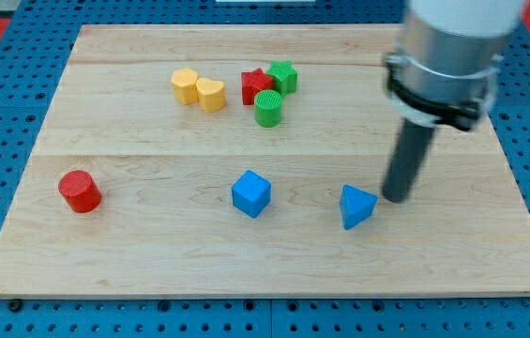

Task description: Push the blue triangle towards the center of the board

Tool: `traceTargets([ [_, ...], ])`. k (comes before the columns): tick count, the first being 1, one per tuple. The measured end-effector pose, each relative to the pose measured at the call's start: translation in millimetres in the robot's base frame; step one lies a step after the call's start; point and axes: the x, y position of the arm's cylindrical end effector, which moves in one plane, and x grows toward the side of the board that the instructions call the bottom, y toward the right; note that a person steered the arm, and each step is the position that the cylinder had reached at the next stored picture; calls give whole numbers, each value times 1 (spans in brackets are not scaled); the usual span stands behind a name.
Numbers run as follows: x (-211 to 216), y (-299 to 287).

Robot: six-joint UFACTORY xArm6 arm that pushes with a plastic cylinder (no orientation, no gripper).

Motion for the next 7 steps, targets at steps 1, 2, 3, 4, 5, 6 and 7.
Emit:
traceTargets([
  [1,58,2],
  [2,99,0],
  [3,99,-6],
  [4,96,-6],
  [5,88,-7],
  [6,84,-17],
  [7,66,-24],
])
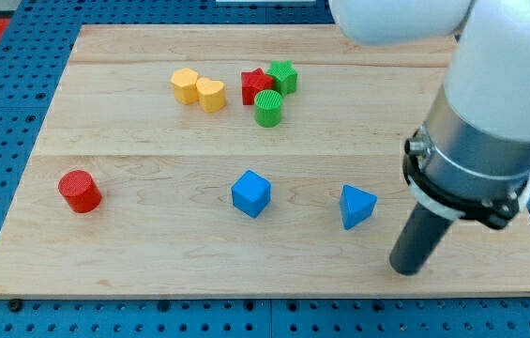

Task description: Push the blue triangle towards the center of the board

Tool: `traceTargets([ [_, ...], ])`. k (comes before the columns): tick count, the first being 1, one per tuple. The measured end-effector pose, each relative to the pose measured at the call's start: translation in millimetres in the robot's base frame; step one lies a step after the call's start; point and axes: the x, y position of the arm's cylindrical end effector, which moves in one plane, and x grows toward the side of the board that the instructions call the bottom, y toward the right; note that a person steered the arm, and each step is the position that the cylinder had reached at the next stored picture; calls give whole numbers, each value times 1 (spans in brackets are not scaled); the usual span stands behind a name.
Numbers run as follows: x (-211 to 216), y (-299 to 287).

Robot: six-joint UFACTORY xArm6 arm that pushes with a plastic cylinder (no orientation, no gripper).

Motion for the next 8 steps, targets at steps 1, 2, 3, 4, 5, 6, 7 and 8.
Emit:
traceTargets([
  [1,-30,0],
  [2,-61,-1],
  [3,-85,-1],
  [4,-77,4],
  [5,-43,16],
  [6,-42,14],
  [7,-42,-2],
  [8,-41,-28],
])
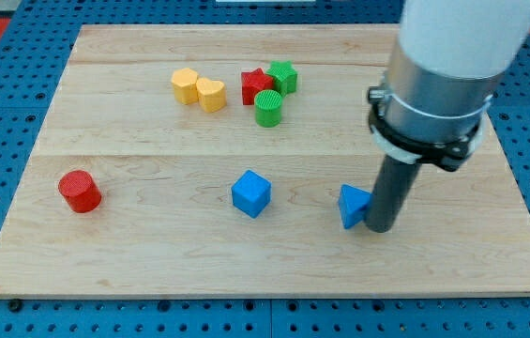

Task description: Push the blue triangle towards the center of the board

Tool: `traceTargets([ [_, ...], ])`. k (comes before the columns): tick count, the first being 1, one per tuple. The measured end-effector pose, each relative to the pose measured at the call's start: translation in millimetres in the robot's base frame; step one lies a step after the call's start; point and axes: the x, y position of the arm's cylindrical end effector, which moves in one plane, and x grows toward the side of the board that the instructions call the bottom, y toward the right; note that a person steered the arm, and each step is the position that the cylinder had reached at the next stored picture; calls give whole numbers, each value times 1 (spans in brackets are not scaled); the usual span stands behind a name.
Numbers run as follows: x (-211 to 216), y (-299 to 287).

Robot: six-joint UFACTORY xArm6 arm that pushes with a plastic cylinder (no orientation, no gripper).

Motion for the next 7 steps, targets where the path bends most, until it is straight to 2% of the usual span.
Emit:
traceTargets([
  [3,-29,-69],
  [7,-89,-77],
])
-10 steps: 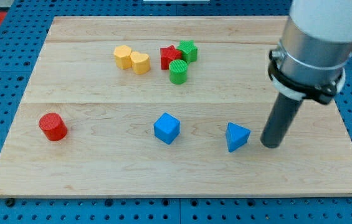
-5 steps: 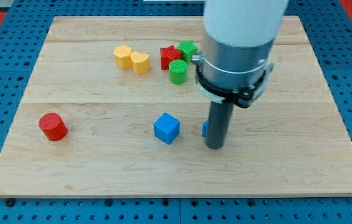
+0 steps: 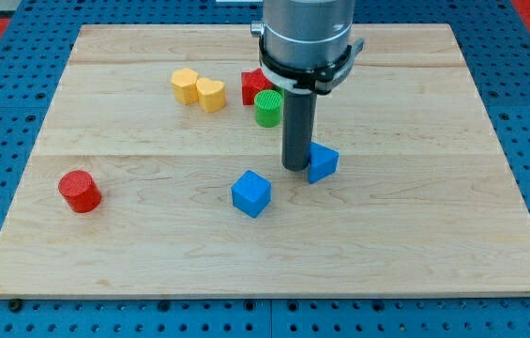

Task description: Push the blue triangle towards the center of the board

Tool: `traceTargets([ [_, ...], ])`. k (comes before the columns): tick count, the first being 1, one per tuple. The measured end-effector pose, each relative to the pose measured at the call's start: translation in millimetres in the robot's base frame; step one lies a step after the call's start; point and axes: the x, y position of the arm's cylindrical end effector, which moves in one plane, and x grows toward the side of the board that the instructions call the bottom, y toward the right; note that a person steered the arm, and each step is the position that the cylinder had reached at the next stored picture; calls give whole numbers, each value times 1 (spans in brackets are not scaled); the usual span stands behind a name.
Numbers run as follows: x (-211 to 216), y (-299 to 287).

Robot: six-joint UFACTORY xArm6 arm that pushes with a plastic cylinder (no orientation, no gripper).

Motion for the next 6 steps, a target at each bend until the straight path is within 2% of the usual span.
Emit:
traceTargets([
  [1,16,-3],
  [2,45,9],
  [3,51,35],
  [6,8,44],
])
